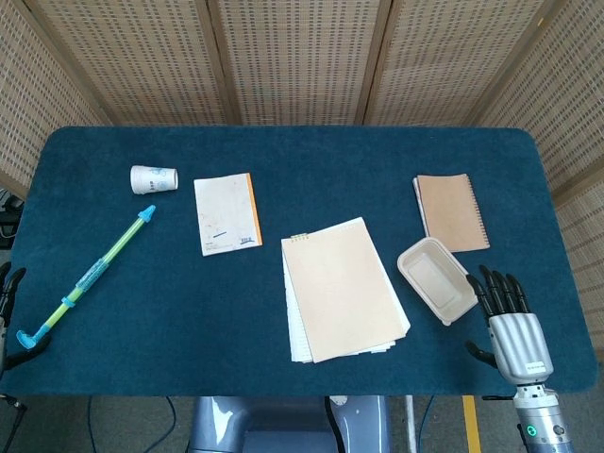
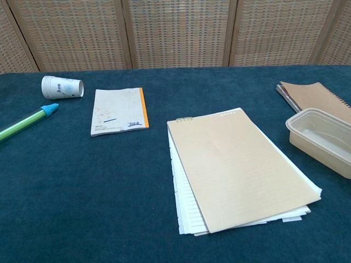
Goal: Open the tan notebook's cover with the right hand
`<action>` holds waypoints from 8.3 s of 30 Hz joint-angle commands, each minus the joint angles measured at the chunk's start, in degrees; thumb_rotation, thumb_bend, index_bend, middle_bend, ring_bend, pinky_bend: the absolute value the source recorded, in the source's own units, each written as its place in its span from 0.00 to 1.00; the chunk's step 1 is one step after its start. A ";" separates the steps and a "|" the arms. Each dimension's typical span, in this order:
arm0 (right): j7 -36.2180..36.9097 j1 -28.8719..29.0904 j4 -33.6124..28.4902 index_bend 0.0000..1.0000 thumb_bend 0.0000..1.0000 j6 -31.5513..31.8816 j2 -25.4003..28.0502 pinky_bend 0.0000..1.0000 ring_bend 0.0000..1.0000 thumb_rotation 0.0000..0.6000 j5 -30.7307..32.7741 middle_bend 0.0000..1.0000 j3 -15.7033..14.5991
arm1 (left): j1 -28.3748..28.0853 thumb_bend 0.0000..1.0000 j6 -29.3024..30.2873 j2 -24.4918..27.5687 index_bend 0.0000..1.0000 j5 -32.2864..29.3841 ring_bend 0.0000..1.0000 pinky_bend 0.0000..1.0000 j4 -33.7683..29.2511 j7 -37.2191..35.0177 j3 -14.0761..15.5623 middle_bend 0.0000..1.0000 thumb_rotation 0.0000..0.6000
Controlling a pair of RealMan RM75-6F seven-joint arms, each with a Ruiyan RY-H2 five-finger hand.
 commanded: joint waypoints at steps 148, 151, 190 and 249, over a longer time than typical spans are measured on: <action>-5.72 16.42 19.78 0.15 0.70 -19.67 -31.82 0.06 0.00 1.00 11.08 0.00 3.85 | -0.31 0.10 -0.29 -0.70 0.00 0.36 0.00 0.05 0.15 -0.66 0.21 0.00 1.00; -6.85 17.38 19.08 0.15 0.70 -20.40 -32.07 0.06 0.00 1.00 12.22 0.00 4.84 | -0.33 0.10 -0.33 -0.68 0.00 0.24 0.00 0.05 0.20 -0.76 0.16 0.00 1.00; -4.10 16.09 14.29 0.62 0.85 -13.02 -24.21 0.58 0.49 1.00 0.77 0.55 -6.07 | -0.43 0.10 -0.52 -0.54 0.00 0.22 0.00 0.05 -0.07 -1.20 0.24 0.00 1.00; -12.61 24.32 1.66 0.63 0.85 -21.06 -11.78 0.59 0.50 1.00 11.07 0.55 13.15 | -1.65 0.10 -3.13 -1.64 0.00 -3.12 0.00 0.05 2.07 -1.28 -1.10 0.00 1.00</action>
